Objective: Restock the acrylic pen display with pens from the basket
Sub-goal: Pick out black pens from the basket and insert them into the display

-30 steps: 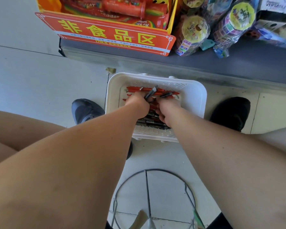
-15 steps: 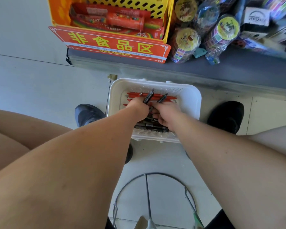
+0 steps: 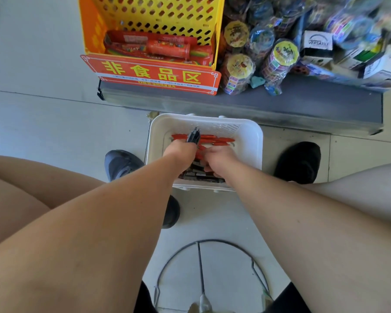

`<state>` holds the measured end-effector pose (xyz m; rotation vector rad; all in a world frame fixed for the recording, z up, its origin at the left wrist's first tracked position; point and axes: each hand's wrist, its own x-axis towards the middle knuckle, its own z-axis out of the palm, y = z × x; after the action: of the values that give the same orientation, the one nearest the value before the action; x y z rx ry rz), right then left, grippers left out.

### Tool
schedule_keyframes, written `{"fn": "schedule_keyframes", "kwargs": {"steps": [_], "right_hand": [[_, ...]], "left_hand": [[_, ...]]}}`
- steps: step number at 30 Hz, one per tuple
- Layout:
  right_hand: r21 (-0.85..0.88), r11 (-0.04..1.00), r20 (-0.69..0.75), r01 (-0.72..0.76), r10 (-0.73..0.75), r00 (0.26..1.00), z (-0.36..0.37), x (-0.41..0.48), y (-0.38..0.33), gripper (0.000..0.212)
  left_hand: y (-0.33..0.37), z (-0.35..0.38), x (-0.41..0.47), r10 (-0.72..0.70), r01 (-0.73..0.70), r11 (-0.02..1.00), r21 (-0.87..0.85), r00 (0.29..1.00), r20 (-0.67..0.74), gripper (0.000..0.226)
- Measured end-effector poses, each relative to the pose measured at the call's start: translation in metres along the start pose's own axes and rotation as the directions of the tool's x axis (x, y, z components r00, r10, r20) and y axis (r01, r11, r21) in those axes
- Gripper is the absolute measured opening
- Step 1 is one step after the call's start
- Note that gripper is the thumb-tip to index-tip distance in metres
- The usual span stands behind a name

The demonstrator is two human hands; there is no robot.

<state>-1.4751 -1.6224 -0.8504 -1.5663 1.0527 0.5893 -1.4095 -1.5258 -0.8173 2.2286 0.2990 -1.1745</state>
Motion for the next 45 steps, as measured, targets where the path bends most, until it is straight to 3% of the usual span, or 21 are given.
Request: {"fn": "schedule_keyframes", "kwargs": {"steps": [4, 9, 13, 20, 26, 29, 32, 36, 40, 42, 45], "right_hand": [[-0.364, 0.929, -0.013, 0.063, -0.073, 0.997, -0.007, 0.002, 0.011, 0.018], [-0.578, 0.815, 0.018, 0.046, -0.044, 0.999, -0.012, 0.006, 0.022, 0.025], [-0.6, 0.8, -0.012, 0.001, -0.01, 1.0, -0.009, 0.017, 0.027, 0.032], [-0.737, 0.673, -0.068, -0.062, 0.017, 0.998, -0.008, 0.025, 0.027, 0.04], [-0.764, 0.642, -0.084, -0.068, 0.006, 0.996, -0.001, 0.032, 0.028, 0.043], [-0.73, 0.683, -0.054, -0.025, -0.021, 0.998, 0.0, 0.035, 0.029, 0.044], [-0.599, 0.8, -0.025, 0.034, -0.061, 0.998, -0.002, 0.034, 0.03, 0.048], [-0.462, 0.877, 0.047, 0.135, -0.128, 0.991, -0.003, 0.028, 0.026, 0.037], [-0.31, 0.935, -0.058, 0.17, -0.197, 0.979, -0.005, 0.021, 0.021, 0.017], [-0.146, 0.986, -0.126, 0.077, -0.096, 0.987, -0.008, 0.017, 0.017, 0.007], [0.055, 0.998, -0.075, -0.028, 0.032, 0.997, -0.012, 0.013, 0.015, 0.018]], "left_hand": [[-0.004, 0.004, 0.003, 0.008, -0.008, 1.0, 0.009, 0.999, 0.037, 0.019], [-0.01, 0.007, 0.015, 0.011, -0.012, 1.0, 0.012, 0.999, 0.043, 0.018], [-0.011, 0.009, 0.021, -0.125, 0.137, 0.966, -0.218, 0.99, 0.068, 0.016], [-0.008, 0.009, 0.036, -0.127, 0.146, 0.975, -0.167, 0.985, 0.118, 0.009], [-0.004, 0.007, 0.039, -0.162, 0.185, 0.968, -0.171, 0.977, 0.142, 0.012], [-0.004, 0.007, 0.037, -0.17, 0.194, 0.962, -0.193, 0.976, 0.134, 0.015], [-0.007, 0.005, 0.035, -0.156, 0.189, 0.948, -0.255, 0.977, 0.144, 0.015], [-0.004, -0.002, 0.027, -0.159, 0.201, 0.92, -0.336, 0.976, 0.15, 0.021], [-0.004, -0.006, 0.017, -0.073, 0.089, 0.988, -0.125, 0.989, 0.131, 0.022], [-0.007, -0.005, 0.012, -0.017, 0.019, 1.0, -0.01, 0.988, 0.15, 0.018], [-0.011, -0.004, 0.008, 0.056, -0.062, 0.997, 0.041, 0.989, 0.135, 0.008]]}}
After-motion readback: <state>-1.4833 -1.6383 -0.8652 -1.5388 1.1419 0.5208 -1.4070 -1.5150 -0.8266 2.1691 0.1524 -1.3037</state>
